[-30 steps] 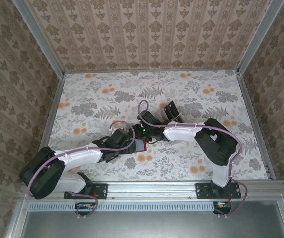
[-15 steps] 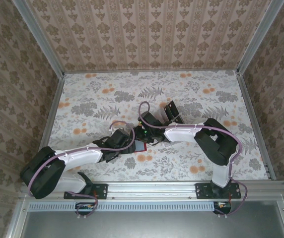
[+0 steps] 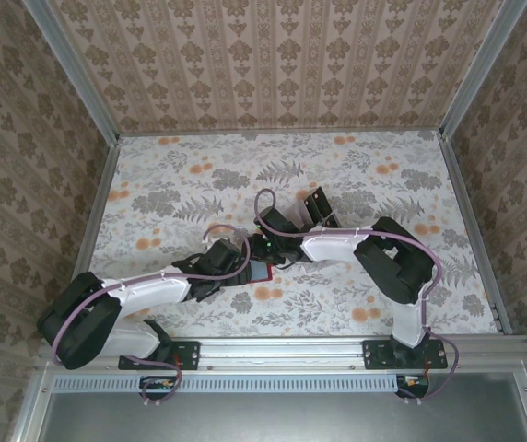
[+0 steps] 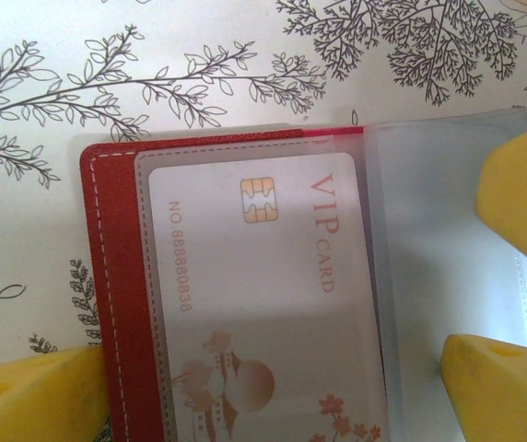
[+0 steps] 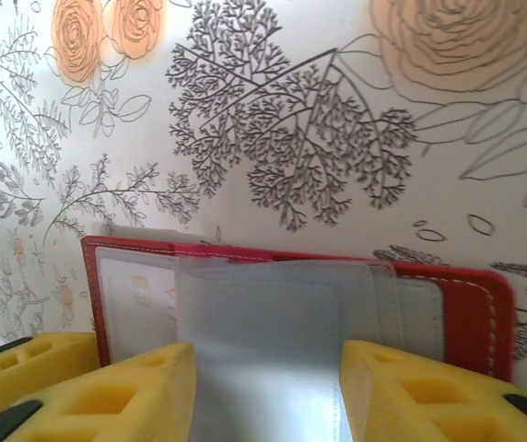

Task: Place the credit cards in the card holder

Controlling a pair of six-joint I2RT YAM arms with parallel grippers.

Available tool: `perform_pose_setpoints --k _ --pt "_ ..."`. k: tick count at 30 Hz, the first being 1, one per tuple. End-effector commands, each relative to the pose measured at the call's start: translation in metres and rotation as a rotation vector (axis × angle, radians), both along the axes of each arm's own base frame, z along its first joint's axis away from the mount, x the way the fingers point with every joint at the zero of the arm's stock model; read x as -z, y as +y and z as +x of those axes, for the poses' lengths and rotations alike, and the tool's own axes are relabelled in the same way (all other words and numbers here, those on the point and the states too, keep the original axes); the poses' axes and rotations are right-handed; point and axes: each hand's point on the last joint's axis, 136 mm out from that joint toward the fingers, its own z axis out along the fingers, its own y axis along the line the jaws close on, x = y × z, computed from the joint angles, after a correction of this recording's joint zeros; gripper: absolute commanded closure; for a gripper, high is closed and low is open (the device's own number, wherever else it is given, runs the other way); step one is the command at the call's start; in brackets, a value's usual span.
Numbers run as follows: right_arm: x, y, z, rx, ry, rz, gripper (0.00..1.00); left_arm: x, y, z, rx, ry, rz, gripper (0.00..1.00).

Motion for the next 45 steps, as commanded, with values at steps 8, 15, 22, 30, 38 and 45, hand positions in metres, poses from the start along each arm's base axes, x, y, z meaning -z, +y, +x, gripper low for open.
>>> perform_pose_setpoints --k 8,15,22,30,38,45 --pt "0.014 0.014 -0.020 -0.085 0.059 0.035 0.52 0.023 0.019 -0.012 -0.012 0.062 0.072 0.04" --pt "0.009 0.021 -0.022 -0.074 0.076 0.114 0.52 -0.002 0.016 -0.009 0.005 0.007 0.029 0.02" --pt "0.003 0.029 -0.021 -0.072 0.081 0.153 0.52 -0.007 0.019 -0.009 0.004 -0.004 0.017 0.01" --pt "0.001 0.031 -0.020 -0.070 0.086 0.164 0.52 0.007 0.021 -0.011 -0.004 0.020 0.028 0.01" --pt "-0.013 0.017 -0.015 -0.050 0.033 0.127 0.52 0.020 0.031 -0.019 -0.026 0.039 0.047 0.06" --pt "-0.014 0.007 -0.021 -0.055 0.024 0.066 0.52 0.022 0.031 -0.019 -0.032 0.040 0.043 0.07"
